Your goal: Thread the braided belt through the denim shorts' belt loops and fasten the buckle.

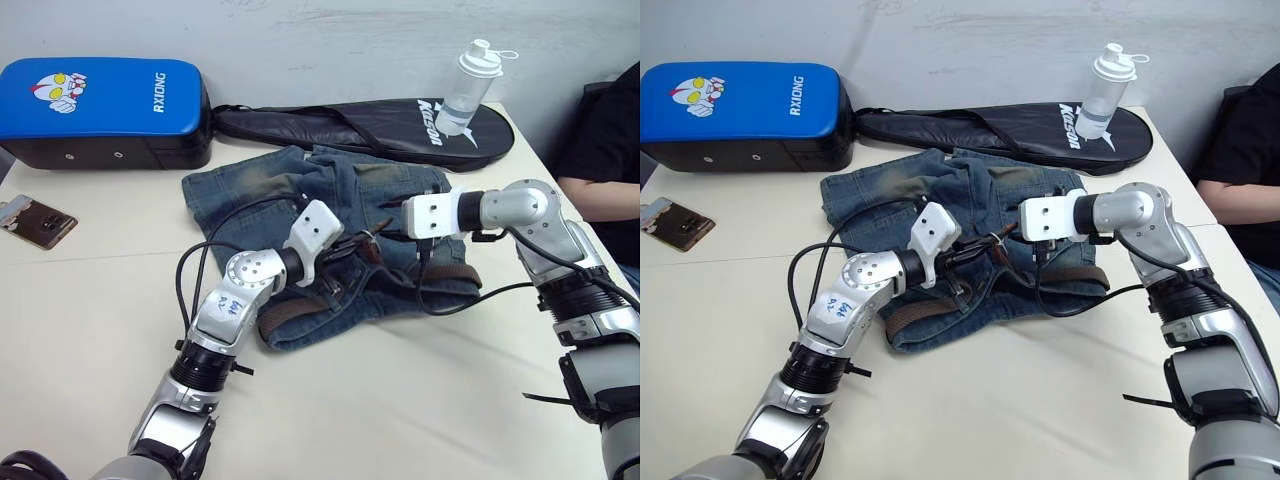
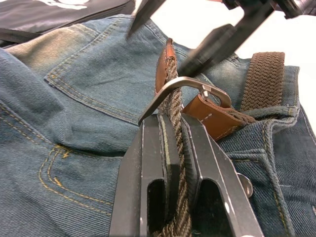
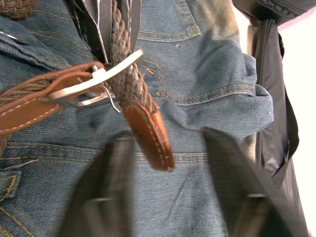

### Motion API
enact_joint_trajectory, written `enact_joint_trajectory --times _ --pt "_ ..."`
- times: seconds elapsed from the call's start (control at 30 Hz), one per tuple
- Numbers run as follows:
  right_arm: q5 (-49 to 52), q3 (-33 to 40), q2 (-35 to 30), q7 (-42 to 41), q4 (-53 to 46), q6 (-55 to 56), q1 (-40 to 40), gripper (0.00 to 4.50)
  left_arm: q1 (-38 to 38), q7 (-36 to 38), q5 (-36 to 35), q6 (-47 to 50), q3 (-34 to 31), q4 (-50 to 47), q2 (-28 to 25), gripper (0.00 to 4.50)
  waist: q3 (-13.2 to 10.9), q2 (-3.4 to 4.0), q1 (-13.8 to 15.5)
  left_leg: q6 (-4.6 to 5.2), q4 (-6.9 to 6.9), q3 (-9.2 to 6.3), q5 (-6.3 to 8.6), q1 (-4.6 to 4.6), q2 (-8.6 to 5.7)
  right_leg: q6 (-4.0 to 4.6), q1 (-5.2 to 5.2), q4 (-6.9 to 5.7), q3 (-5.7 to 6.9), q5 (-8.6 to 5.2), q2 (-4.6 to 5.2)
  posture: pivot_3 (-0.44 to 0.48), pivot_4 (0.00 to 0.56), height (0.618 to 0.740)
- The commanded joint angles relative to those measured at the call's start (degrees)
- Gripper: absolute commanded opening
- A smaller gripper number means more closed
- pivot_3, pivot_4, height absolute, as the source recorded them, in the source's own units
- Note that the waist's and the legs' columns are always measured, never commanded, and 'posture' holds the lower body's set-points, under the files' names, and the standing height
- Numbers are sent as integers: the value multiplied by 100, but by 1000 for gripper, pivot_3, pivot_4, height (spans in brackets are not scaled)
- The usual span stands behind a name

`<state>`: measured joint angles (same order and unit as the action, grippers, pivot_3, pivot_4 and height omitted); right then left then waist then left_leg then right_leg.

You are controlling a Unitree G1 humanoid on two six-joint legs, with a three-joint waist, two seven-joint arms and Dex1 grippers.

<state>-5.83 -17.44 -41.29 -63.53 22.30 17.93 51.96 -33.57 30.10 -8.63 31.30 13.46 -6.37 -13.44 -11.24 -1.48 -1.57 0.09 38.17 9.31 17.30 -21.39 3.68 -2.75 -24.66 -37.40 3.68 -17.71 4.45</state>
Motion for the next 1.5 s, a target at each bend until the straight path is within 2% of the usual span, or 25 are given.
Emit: enact_joint_trajectory --times 0.03,0.07,0.2,0.27,0.43,0.47,0.57,0.73,0.9,1.03,1.23,1.27,1.3,1.37,1.4,1.5 --pt "156 165 -22 -114 -287 -48 -67 238 -125 -45 -8 -82 -55 -120 93 0 0 0 0 0 1 0 0 0 0 0 0 -1 0 0 0 0 150 740" --pt "142 163 -32 -127 -308 -63 -112 110 -143 -84 -19 -79 -105 -89 117 0 0 0 0 0 1 -1 0 1 0 0 1 -1 0 0 0 0 150 740" --pt "101 209 -89 -124 -331 -93 -210 0 -125 27 -334 132 -367 -265 114 1792 0 0 -5 0 3 0 0 2 0 0 1 -4 -1 0 1 0 150 740" --pt "75 263 -187 -122 -286 -75 -232 0 -9 134 -435 269 -505 -509 -55 2388 0 0 -4 0 3 0 0 2 0 0 1 -5 -1 0 1 0 150 740" --pt "8 444 -515 -94 -59 49 -240 0 460 479 -845 813 -939 -1311 -640 4360 0 0 -9 -1 3 0 -1 4 1 0 0 -6 -2 0 0 0 150 740" --pt "-1 490 -600 -85 -10 85 -245 0 629 598 -970 974 -999 -1516 -808 4438 0 0 -21 -2 2 0 -2 4 1 0 0 -7 -2 0 -1 0 150 740" --pt "-71 562 -788 0 123 231 -213 0 940 688 -1240 1390 -1140 -1895 -1079 4438 0 1 -12 -4 -1 1 -3 9 0 1 2 -6 -6 0 1 0 150 740" --pt "-494 603 -1052 438 620 928 311 0 949 517 -1294 1562 -1111 -1979 -1100 4438 -1 0 -5 -6 1 0 -3 9 -1 1 4 -6 -8 0 2 0 150 740" --pt "-435 544 -619 643 747 1393 976 0 271 261 -1092 1266 -901 -1525 -788 4438 -1 1 -42 -12 2 3 -7 14 -2 2 4 -9 -14 4 -2 0 150 740" --pt "-322 480 -343 479 557 1196 980 0 -398 -72 -850 866 -733 -1001 -315 4438 -1 1 -8 -16 -3 2 -9 14 2 3 4 -7 -13 3 -8 0 150 740" --pt "-286 536 -181 430 202 823 827 0 -899 -396 -461 630 -322 -236 204 4438 -1 1 3 -6 -2 7 -5 7 -1 1 3 0 -11 3 -2 0 150 740" --pt "-287 554 -187 433 148 769 794 0 -925 -417 -437 644 -286 -176 268 3890 -1 1 3 -6 -2 8 -4 6 0 1 2 0 -11 3 -2 0 150 740" --pt "-293 564 -187 440 111 729 772 0 -939 -422 -419 644 -260 -133 305 3693 -1 1 -3 -6 -1 8 -4 6 -1 1 2 -1 -11 3 -2 0 150 740" --pt "-291 591 -196 450 10 619 710 0 -981 -468 -385 657 -236 -47 400 2828 -1 1 -21 -6 -1 8 -5 9 2 1 2 -4 -12 3 -5 0 150 740" --pt "-296 604 -207 457 -36 566 675 0 -1003 -484 -372 676 -226 -8 428 2577 -1 1 -24 -7 -1 8 -6 11 2 1 1 -6 -13 3 -6 0 150 740" --pt "-322 637 -234 478 -127 449 595 0 -1037 -495 -344 702 -212 42 468 1261 -1 1 -22 -10 -2 9 -10 16 2 2 1 -13 -14 3 -6 0 150 740"
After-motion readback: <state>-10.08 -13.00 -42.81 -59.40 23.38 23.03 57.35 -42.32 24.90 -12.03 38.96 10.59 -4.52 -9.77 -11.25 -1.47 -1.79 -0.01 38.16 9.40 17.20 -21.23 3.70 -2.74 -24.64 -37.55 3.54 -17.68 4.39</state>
